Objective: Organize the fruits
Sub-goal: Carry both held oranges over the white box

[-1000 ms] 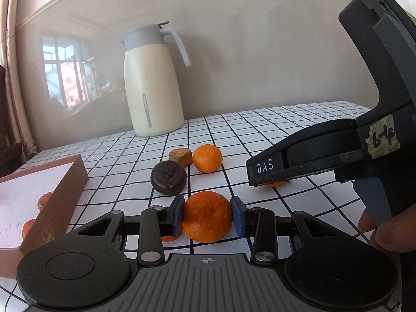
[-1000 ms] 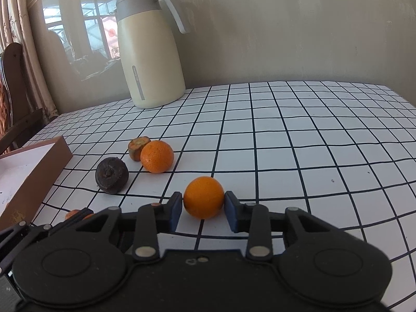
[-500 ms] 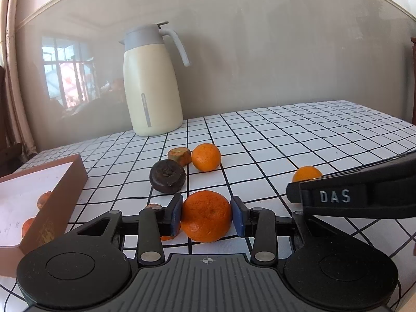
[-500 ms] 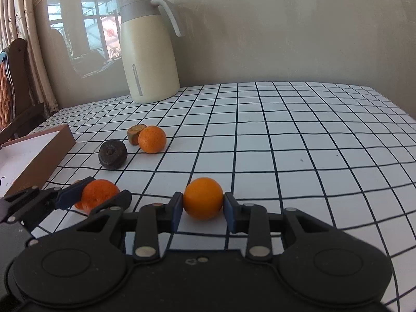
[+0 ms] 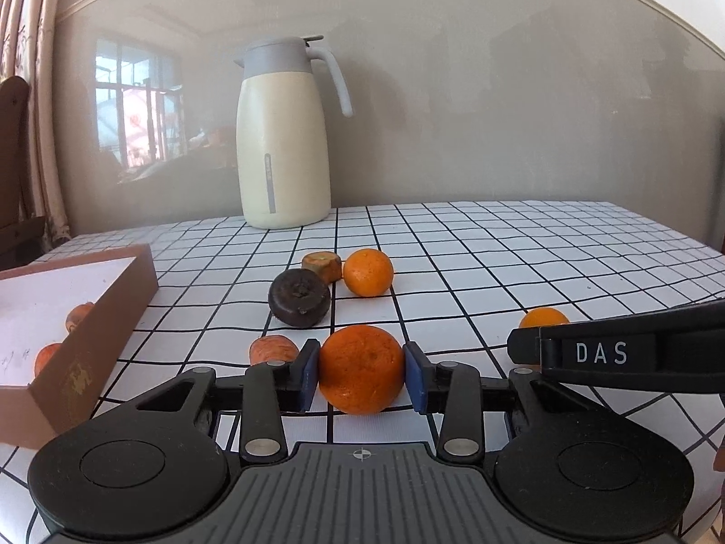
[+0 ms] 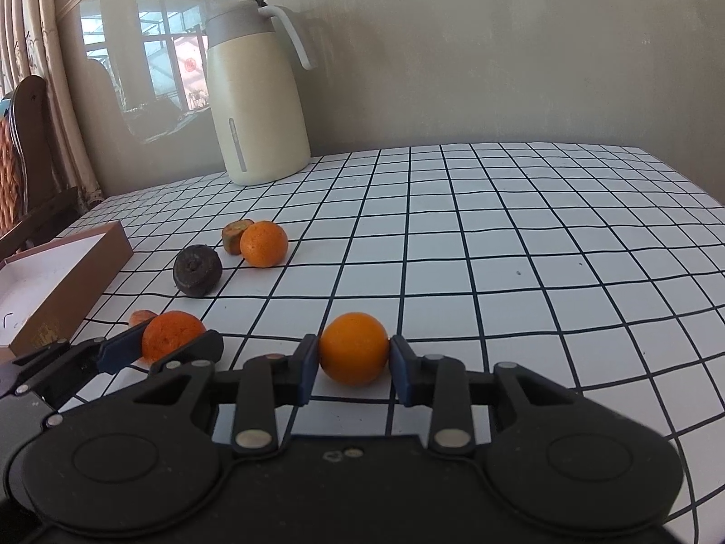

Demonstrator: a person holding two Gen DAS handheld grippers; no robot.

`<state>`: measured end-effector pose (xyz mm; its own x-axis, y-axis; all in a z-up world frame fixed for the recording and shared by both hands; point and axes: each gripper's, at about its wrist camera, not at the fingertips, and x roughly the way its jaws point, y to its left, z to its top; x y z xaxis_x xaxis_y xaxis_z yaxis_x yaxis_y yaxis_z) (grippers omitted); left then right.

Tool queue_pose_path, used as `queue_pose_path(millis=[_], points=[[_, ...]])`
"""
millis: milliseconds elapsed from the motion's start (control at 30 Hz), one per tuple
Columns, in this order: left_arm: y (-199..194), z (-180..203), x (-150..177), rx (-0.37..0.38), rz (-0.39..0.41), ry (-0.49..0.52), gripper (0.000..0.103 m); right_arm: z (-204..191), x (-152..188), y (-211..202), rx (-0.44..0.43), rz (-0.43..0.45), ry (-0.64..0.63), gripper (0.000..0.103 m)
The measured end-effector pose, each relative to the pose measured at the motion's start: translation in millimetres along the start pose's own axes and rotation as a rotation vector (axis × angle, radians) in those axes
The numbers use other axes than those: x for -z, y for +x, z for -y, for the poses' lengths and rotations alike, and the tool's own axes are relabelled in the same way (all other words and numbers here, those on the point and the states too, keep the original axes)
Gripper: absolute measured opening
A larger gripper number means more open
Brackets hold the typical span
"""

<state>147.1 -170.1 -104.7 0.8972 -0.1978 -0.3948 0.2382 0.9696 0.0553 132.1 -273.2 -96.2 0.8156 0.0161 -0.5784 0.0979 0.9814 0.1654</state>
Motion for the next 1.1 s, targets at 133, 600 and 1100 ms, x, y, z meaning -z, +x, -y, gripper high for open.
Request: queue_pose_path(millis=[133,600,1100], points=[[-1.8,-5.4,-0.9,0.019,-0.011,-0.027,0.039,-1.1,0.5,-4.4,0.005,0.018,-0.006,0.025],[-40.2,-38.6,-7.7,0.071,0.01,-0.026,0.039,-24.8,9.7,-41.2,-0.067,0.05,-0.018,0.025],[-72.1,-101.9,-7.0,-0.014,0.046,-0.07,0.039,-94.9,5.3,-49.3,-0.214,0.105,-0.117,0.025]])
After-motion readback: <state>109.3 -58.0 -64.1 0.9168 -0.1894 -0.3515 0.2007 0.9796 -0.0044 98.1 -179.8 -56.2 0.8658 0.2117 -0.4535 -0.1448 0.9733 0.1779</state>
